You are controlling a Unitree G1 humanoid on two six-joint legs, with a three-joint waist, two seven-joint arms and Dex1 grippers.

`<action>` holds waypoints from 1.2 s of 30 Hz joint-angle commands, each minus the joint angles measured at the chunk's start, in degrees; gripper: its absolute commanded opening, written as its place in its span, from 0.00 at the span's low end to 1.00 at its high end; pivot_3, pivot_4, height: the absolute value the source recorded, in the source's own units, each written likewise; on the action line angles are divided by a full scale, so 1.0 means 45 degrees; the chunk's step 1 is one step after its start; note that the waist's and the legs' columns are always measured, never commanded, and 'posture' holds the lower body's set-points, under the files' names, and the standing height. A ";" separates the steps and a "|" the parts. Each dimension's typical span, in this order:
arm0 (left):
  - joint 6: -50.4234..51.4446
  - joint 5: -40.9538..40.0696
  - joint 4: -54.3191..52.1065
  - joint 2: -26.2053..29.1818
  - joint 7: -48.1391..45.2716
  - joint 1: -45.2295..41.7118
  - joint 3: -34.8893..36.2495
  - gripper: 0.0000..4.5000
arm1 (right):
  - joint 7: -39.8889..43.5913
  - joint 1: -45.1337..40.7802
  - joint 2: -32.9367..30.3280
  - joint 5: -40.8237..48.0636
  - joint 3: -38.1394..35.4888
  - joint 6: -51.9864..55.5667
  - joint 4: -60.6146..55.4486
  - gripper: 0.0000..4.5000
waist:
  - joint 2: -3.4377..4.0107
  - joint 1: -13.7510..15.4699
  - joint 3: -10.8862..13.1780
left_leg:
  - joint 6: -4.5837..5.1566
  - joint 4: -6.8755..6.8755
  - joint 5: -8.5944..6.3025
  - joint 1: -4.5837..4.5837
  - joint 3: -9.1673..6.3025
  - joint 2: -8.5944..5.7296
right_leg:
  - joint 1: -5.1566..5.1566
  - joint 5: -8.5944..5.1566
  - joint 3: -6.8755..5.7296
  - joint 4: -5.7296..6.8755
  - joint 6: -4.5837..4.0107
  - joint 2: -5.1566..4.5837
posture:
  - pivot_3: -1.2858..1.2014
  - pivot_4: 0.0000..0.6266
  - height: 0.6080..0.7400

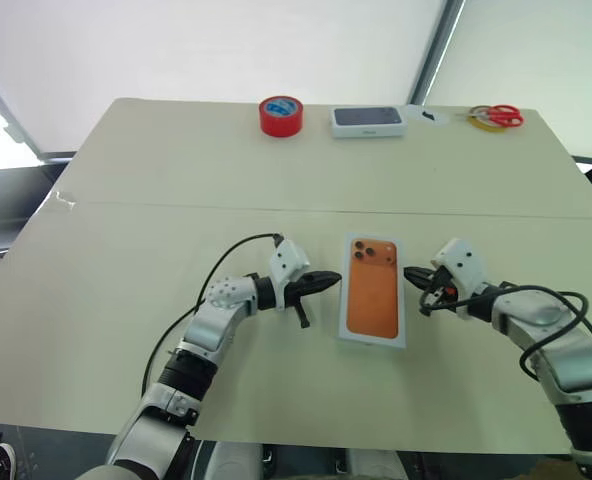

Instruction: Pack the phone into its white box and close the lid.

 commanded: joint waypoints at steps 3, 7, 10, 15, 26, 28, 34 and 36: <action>-0.0336 0.0072 -0.0059 -0.0155 0.0125 -0.0273 0.0079 0.00 | -0.0159 -0.0505 0.0252 -0.0731 0.0225 -0.0191 0.0201 0.00 | 0.0000 0.0000 0.0000 | -0.0003 0.0001 0.0002 0.0000 0.0001 0.0000 | -0.0001 0.0000 0.0001 0.0002 0.0000 0.0000 | 0.52 0.24 0.92; -0.0257 0.0066 0.0032 -0.0405 0.0243 -0.0468 0.0026 0.00 | -0.0205 -0.0748 0.0472 -0.0947 0.0121 -0.0214 0.0520 0.00 | 0.0000 0.0014 0.0000 | -0.0005 0.0004 0.0003 0.0000 0.0001 0.0000 | 0.0000 0.0000 0.0000 0.0006 0.0000 0.0001 | 0.52 0.24 0.92; -0.0272 0.0117 0.0228 -0.0720 0.0391 -0.0756 -0.0070 0.00 | -0.0124 -0.1005 0.0576 -0.1173 0.0286 -0.0292 0.0636 0.00 | 0.0000 0.0025 0.0000 | -0.0005 0.0015 0.0003 -0.0003 0.0001 -0.0002 | 0.0000 0.0000 0.0000 0.0009 0.0000 0.0000 | 0.52 0.24 0.92; -0.0321 0.0182 0.0418 -0.0811 0.0511 -0.0937 0.0016 0.00 | -0.0075 -0.1400 0.0633 -0.1693 0.0608 -0.0352 0.0868 0.00 | 0.0000 0.0001 0.0000 | -0.0003 0.0048 0.0001 -0.0007 0.0000 0.0000 | 0.0004 0.0000 0.0000 0.0022 0.0001 0.0005 | 0.52 0.24 0.92; 0.0034 0.0257 0.0711 -0.0676 0.0706 -0.0888 0.0253 0.00 | -0.0104 -0.2111 0.0724 -0.2808 0.1107 -0.0600 0.1742 0.00 | 0.0000 0.0003 0.0000 | 0.0004 0.0097 -0.0003 -0.0018 -0.0003 0.0007 | 0.0003 0.0000 0.0001 0.0050 0.0002 0.0010 | 0.52 0.24 0.92; 0.0068 0.0290 0.0733 -0.0626 0.0819 -0.0861 0.0331 0.00 | -0.0108 -0.2089 0.0713 -0.2924 0.1052 -0.0672 0.1843 0.00 | 0.0000 0.0003 0.0000 | 0.0005 0.0100 -0.0004 -0.0019 -0.0002 0.0007 | 0.0003 0.0000 0.0001 0.0053 0.0002 0.0010 | 0.52 0.24 0.92; -0.0359 0.0332 0.0975 -0.0394 0.1325 -0.0936 0.0736 0.00 | -0.0176 -0.2266 0.0592 -0.3208 0.0788 -0.0786 0.2252 0.00 | 0.0000 0.0001 0.0000 | 0.0006 0.0104 -0.0004 -0.0019 -0.0002 0.0008 | 0.0002 -0.0001 0.0001 0.0059 0.0002 0.0009 | 0.52 0.24 0.92; -0.0288 0.0159 0.0852 -0.0421 0.1457 -0.0963 0.0957 0.00 | -0.0298 -0.2304 0.0451 -0.3393 0.0686 -0.0948 0.2388 0.00 | 0.0000 0.0004 0.0000 | 0.0006 0.0105 -0.0004 -0.0020 -0.0002 0.0008 | 0.0000 -0.0001 0.0001 0.0061 0.0002 0.0009 | 0.52 0.24 0.92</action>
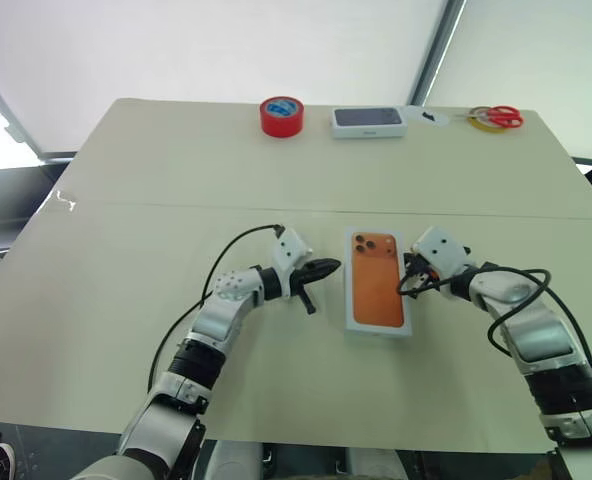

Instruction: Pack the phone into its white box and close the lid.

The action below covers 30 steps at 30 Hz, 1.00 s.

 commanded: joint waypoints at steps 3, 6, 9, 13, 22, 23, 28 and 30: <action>-0.0424 -0.0276 -0.0691 -0.0046 0.0241 -0.0184 0.0536 0.00 | -0.0500 -0.0364 -0.0337 -0.0310 -0.0886 -0.0541 0.0394 0.00 | 0.0000 0.0015 0.0000 | 0.0000 0.0003 0.0000 -0.0001 0.0000 -0.0001 | 0.0000 0.0000 0.0000 0.0005 0.0000 -0.0003 | 0.52 0.24 0.92; -0.0101 -0.0619 -0.1072 -0.0274 0.0219 -0.0427 0.0738 0.00 | -0.0167 -0.0554 0.0182 0.1105 -0.1948 -0.0717 -0.0056 0.00 | 0.0000 0.0011 0.0000 | 0.0001 0.0010 -0.0001 -0.0010 0.0001 -0.0002 | -0.0004 0.0000 -0.0001 0.0008 0.0000 -0.0005 | 0.52 0.24 0.92; 0.1010 -0.1316 -0.1315 -0.0596 -0.0068 -0.0883 0.0769 0.00 | 0.0236 -0.0609 0.0552 0.2237 -0.2686 -0.0719 -0.0467 0.00 | -0.0002 0.0012 0.0001 | 0.0000 0.0013 0.0000 -0.0012 -0.0003 -0.0001 | -0.0004 0.0000 -0.0002 0.0014 0.0001 -0.0001 | 0.52 0.24 0.92; 0.0976 -0.0810 -0.0501 -0.1180 0.0022 -0.1643 0.0171 0.00 | 0.2339 0.0514 0.0590 0.4238 -0.2638 -0.0046 -0.1728 0.00 | -0.0002 0.0035 0.0001 | 0.0003 0.0021 -0.0002 -0.0014 -0.0003 -0.0002 | -0.0003 -0.0001 -0.0004 0.0014 0.0003 0.0004 | 0.52 0.24 0.92; 0.1698 0.0870 0.2168 -0.0962 -0.0144 -0.1878 -0.0956 0.00 | 0.1986 0.2168 -0.1287 -0.0093 0.0492 -0.1178 -0.0849 0.00 | -0.0083 -0.0009 -0.0069 | 0.0079 0.0044 -0.0048 0.0042 0.0000 0.0010 | 0.0045 -0.0003 0.0011 0.0026 0.0004 0.0027 | 0.52 0.24 0.92; 0.1540 0.0928 0.2131 -0.0870 -0.0301 -0.1756 -0.0997 0.00 | 0.1904 0.2158 -0.1245 -0.0079 0.0467 -0.1107 -0.0784 0.00 | -0.0096 0.0016 -0.0076 | 0.0084 0.0036 -0.0053 0.0096 -0.0011 0.0014 | 0.0109 -0.0005 0.0007 0.0009 0.0003 0.0028 | 0.52 0.24 0.92; 0.1862 -0.0042 0.0906 -0.0472 -0.1021 -0.1162 -0.0181 0.30 | 0.2921 0.2076 -0.0761 0.2400 -0.0685 0.0109 -0.1705 0.19 | -0.0143 0.0026 -0.0120 | 0.0078 0.0027 -0.0065 0.0172 -0.0038 0.0006 | 0.0226 -0.0003 -0.0014 -0.0059 -0.0002 -0.0027 | 0.52 0.24 0.92; 0.1823 -0.0377 0.0099 -0.0101 -0.1112 -0.0971 0.0242 0.52 | 0.3032 0.1839 -0.0521 0.3075 -0.1304 -0.0141 -0.1824 0.40 | -0.0143 -0.0019 -0.0118 | 0.0045 0.0024 -0.0049 0.0162 -0.0040 0.0004 | 0.0219 -0.0003 -0.0016 -0.0074 -0.0003 -0.0038 | 0.52 0.24 0.92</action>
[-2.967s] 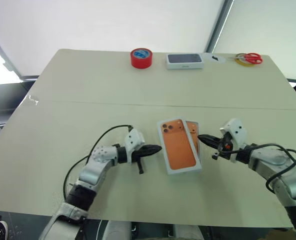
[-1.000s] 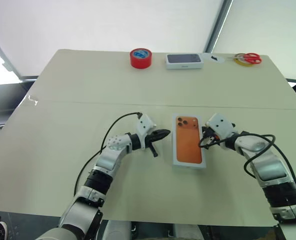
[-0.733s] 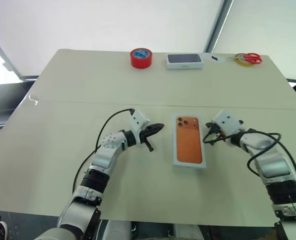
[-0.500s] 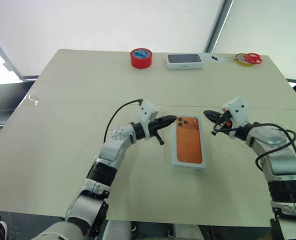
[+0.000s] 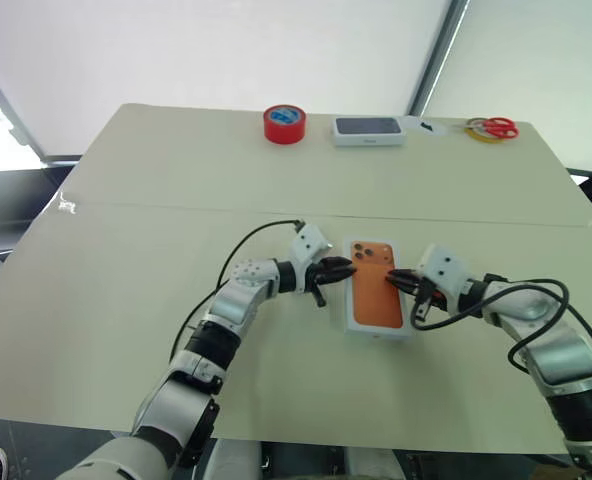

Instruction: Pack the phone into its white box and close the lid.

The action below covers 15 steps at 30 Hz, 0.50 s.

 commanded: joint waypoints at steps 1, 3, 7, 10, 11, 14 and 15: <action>0.0341 -0.0569 -0.1316 0.0692 -0.0191 0.0235 0.0766 0.63 | 0.0605 -0.0108 0.0425 0.1488 -0.0824 0.0342 0.0055 0.52 | 0.0005 -0.0054 0.0006 | -0.0002 -0.0009 -0.0001 -0.0005 0.0000 0.0000 | -0.0009 0.0000 0.0001 -0.0003 0.0000 -0.0001 | 0.52 0.24 0.92; 0.0415 -0.0765 -0.2225 0.1405 -0.0413 0.0525 0.1098 0.85 | 0.0925 -0.0305 0.0398 0.1968 -0.1348 0.0117 0.0129 0.74 | 0.0042 -0.0149 0.0034 | -0.0007 -0.0035 0.0002 -0.0022 0.0005 0.0000 | -0.0043 0.0000 0.0004 -0.0006 0.0000 -0.0001 | 0.52 0.24 0.92; 0.0467 -0.0998 -0.3255 0.2696 -0.0313 0.1212 0.1919 1.00 | 0.1878 -0.0212 -0.0011 0.2540 -0.2213 -0.0739 0.0478 0.99 | 0.0094 -0.0155 0.0063 | -0.0017 -0.0055 0.0009 -0.0032 0.0013 0.0000 | -0.0060 0.0000 0.0002 -0.0009 0.0001 0.0000 | 0.52 0.24 0.92; 0.0601 -0.1244 -0.3957 0.3716 -0.0493 0.1849 0.2508 1.00 | 0.2359 -0.0081 -0.0287 0.2893 -0.2925 -0.1208 0.0556 0.99 | 0.0096 -0.0138 0.0065 | -0.0009 -0.0053 0.0006 -0.0030 0.0015 -0.0001 | -0.0053 0.0000 0.0002 -0.0012 0.0001 0.0000 | 0.52 0.24 0.92; 0.0840 -0.1587 -0.4366 0.4232 -0.0538 0.2159 0.3072 1.00 | 0.2710 0.0240 -0.0568 0.2732 -0.3098 -0.1673 0.0636 0.99 | 0.0092 -0.0134 0.0068 | -0.0007 -0.0053 0.0005 -0.0030 0.0015 -0.0001 | -0.0053 0.0000 0.0002 -0.0012 0.0001 0.0000 | 0.52 0.24 0.92; 0.1097 -0.1981 -0.5115 0.5354 -0.0661 0.2909 0.3954 1.00 | 0.3402 0.0713 -0.1056 0.2695 -0.3418 -0.2270 0.1043 0.99 | 0.0092 -0.0110 0.0073 | 0.0003 -0.0061 -0.0002 -0.0030 0.0012 -0.0001 | -0.0055 0.0000 0.0003 -0.0020 0.0000 -0.0004 | 0.52 0.24 0.92; 0.1135 -0.2143 -0.5294 0.5754 -0.0858 0.3273 0.4260 1.00 | 0.3560 0.0745 -0.1170 0.2802 -0.3562 -0.2369 0.1210 0.99 | 0.0094 -0.0144 0.0074 | 0.0003 -0.0062 -0.0002 -0.0030 0.0011 0.0000 | -0.0055 0.0000 0.0003 -0.0022 0.0000 -0.0005 | 0.52 0.24 0.92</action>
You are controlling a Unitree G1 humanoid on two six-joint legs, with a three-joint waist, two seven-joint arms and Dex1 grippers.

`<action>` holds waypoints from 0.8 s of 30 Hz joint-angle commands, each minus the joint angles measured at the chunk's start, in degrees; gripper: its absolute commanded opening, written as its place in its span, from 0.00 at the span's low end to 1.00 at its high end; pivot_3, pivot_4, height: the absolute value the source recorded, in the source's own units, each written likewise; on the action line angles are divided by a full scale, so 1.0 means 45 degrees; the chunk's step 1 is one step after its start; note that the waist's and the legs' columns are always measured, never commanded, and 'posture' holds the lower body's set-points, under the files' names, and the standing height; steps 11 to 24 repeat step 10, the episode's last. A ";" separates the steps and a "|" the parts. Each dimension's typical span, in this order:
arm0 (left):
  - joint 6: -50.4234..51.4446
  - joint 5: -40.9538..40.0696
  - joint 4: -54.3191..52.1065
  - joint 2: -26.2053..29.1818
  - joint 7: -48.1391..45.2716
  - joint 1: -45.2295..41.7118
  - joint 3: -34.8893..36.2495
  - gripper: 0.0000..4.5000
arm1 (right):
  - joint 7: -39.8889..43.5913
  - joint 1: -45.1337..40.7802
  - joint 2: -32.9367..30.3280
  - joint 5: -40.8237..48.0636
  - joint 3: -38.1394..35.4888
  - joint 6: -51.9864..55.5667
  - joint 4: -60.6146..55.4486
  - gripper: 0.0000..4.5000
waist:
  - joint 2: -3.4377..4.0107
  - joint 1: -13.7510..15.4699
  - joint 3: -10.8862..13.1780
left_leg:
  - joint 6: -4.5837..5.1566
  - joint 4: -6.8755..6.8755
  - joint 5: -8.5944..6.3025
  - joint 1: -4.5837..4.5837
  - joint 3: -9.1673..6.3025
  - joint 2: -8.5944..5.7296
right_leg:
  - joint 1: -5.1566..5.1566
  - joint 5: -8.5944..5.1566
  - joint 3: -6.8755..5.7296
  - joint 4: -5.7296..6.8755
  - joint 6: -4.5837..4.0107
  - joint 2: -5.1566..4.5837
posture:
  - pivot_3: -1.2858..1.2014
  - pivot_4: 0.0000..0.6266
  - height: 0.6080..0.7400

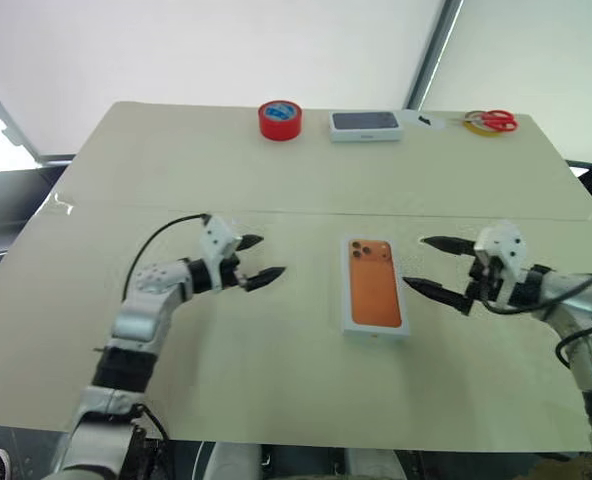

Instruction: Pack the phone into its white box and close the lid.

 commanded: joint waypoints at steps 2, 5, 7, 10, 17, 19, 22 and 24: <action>0.0113 -0.0933 -0.1400 0.1594 -0.0687 0.1276 0.1520 1.00 | 0.0925 0.0121 -0.0650 0.0365 -0.0929 -0.0649 0.0745 0.99 | 0.0017 -0.0109 0.0008 | -0.0003 -0.0005 0.0001 0.0002 0.0003 -0.0001 | -0.0001 -0.0001 0.0004 -0.0002 -0.0001 -0.0007 | 0.52 0.24 0.92; 0.0251 -0.1209 -0.1665 0.2152 -0.0737 0.2027 0.1991 1.00 | 0.1286 -0.0036 -0.0928 0.0149 -0.0981 -0.1062 0.1573 0.99 | 0.0029 -0.0181 0.0014 | -0.0006 -0.0027 0.0002 0.0006 0.0003 -0.0006 | -0.0004 -0.0002 0.0003 -0.0009 -0.0004 -0.0017 | 0.52 0.24 0.92; 0.0822 -0.1582 -0.1904 0.2501 -0.0659 0.2589 0.2488 1.00 | 0.1409 -0.0222 -0.1101 -0.0051 -0.0964 -0.1407 0.2200 0.99 | 0.0028 -0.0237 0.0015 | -0.0003 -0.0043 0.0000 0.0007 0.0004 -0.0007 | -0.0008 -0.0003 0.0004 -0.0014 -0.0006 -0.0019 | 0.52 0.24 0.92; 0.0980 -0.1616 -0.2149 0.2783 -0.0487 0.2948 0.2646 1.00 | 0.1537 -0.0462 -0.1142 -0.0204 -0.0898 -0.1852 0.2827 0.99 | 0.0027 -0.0241 0.0016 | -0.0013 -0.0097 0.0007 0.0015 0.0009 -0.0013 | -0.0025 -0.0002 0.0006 -0.0025 -0.0006 -0.0023 | 0.52 0.24 0.92; 0.0980 -0.1616 -0.2149 0.2783 -0.0487 0.2948 0.2646 1.00 | 0.1537 -0.0462 -0.1142 -0.0204 -0.0898 -0.1852 0.2827 0.99 | 0.0027 -0.0241 0.0016 | -0.0013 -0.0097 0.0007 0.0015 0.0009 -0.0013 | -0.0025 -0.0002 0.0006 -0.0025 -0.0006 -0.0023 | 0.52 0.24 0.92; 0.0980 -0.1616 -0.2149 0.2783 -0.0487 0.2948 0.2646 1.00 | 0.1537 -0.0462 -0.1142 -0.0204 -0.0898 -0.1852 0.2827 0.99 | 0.0027 -0.0241 0.0016 | -0.0013 -0.0097 0.0007 0.0015 0.0009 -0.0013 | -0.0025 -0.0002 0.0006 -0.0025 -0.0006 -0.0023 | 0.52 0.24 0.92; 0.0980 -0.1616 -0.2149 0.2783 -0.0487 0.2948 0.2646 1.00 | 0.1537 -0.0462 -0.1142 -0.0204 -0.0898 -0.1852 0.2827 0.99 | 0.0027 -0.0241 0.0016 | -0.0013 -0.0097 0.0007 0.0015 0.0009 -0.0013 | -0.0025 -0.0002 0.0006 -0.0025 -0.0006 -0.0023 | 0.52 0.24 0.92; 0.0980 -0.1616 -0.2149 0.2783 -0.0487 0.2948 0.2646 1.00 | 0.1537 -0.0462 -0.1142 -0.0204 -0.0898 -0.1852 0.2827 0.99 | 0.0027 -0.0241 0.0016 | -0.0013 -0.0097 0.0007 0.0015 0.0009 -0.0013 | -0.0025 -0.0002 0.0006 -0.0025 -0.0006 -0.0023 | 0.52 0.24 0.92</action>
